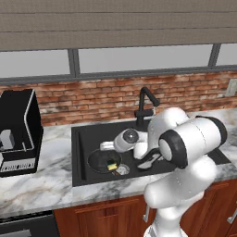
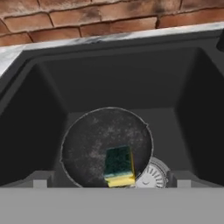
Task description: Pick the pan and sponge and place them into the sink. Then turn on the water.
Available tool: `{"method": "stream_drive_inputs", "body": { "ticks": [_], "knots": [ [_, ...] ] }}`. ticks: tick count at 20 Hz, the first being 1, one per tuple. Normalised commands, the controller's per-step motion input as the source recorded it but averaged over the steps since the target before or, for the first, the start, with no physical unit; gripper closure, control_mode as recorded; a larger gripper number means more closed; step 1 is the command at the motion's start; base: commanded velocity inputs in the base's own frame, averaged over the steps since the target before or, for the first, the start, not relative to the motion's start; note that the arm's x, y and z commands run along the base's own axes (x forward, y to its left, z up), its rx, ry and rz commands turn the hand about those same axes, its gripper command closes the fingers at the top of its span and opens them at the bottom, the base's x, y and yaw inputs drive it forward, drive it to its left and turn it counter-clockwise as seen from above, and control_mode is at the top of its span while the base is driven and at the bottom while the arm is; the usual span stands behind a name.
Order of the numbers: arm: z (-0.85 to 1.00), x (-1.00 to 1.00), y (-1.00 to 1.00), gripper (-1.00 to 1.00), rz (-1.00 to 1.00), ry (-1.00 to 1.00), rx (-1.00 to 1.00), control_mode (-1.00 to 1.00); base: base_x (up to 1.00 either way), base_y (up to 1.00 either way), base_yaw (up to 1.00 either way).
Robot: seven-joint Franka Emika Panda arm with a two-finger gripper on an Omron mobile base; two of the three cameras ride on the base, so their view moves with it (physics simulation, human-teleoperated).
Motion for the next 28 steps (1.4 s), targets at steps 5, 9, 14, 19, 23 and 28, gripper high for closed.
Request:
{"method": "stream_drive_inputs", "body": {
  "ticks": [5, 9, 14, 19, 23, 28],
  "knots": [
    [1.00, -0.07, 0.28, -1.00, -0.09, 0.08, -0.02, -1.00, 0.00, 0.00, 0.00],
    [1.00, -0.09, 0.26, -1.00, -0.10, 0.08, -0.03, -1.00, 0.00, 0.00, 0.00],
    [1.00, -0.08, 0.25, -1.00, -0.11, 0.06, -0.04, -1.00, 0.00, 0.00, 0.00],
    [1.00, -0.17, 0.20, -1.00, -0.10, 0.03, -0.04, -1.00, 0.00, 0.00, 0.00],
    [1.00, -0.30, 0.05, -1.00, -0.11, 0.07, 0.00, -1.00, 0.00, 0.00, 0.00],
    [0.58, -0.70, -0.28, -1.00, -0.05, 0.00, 0.08, -1.00, 0.00, 0.00, 0.00]
  ]
}}
